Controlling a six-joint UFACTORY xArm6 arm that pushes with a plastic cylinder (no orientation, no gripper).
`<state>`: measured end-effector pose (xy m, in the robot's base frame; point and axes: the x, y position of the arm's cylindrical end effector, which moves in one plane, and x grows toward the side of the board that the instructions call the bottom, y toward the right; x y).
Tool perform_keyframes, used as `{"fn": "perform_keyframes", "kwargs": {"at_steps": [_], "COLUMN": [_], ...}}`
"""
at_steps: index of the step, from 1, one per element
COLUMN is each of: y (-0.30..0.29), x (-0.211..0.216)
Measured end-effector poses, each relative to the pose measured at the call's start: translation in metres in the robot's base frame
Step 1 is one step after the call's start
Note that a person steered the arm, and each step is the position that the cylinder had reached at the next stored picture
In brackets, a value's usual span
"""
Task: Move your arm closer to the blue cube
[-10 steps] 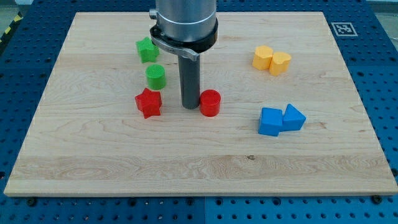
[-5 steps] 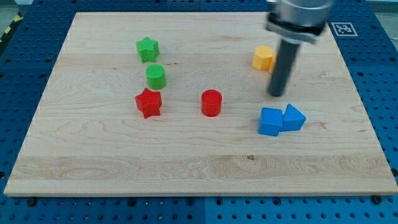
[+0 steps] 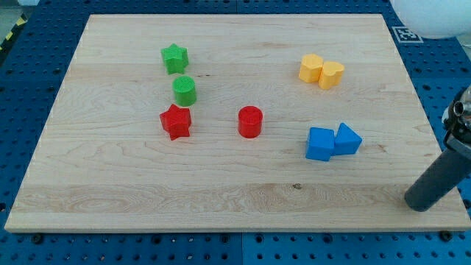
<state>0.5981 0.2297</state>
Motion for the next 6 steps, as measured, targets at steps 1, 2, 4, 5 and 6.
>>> {"fn": "perform_keyframes", "kwargs": {"at_steps": [1,2,4,5,6], "y": [-0.007,-0.046,-0.155,-0.162,-0.157], "x": [-0.006,-0.016,-0.056,-0.071,-0.073]}}
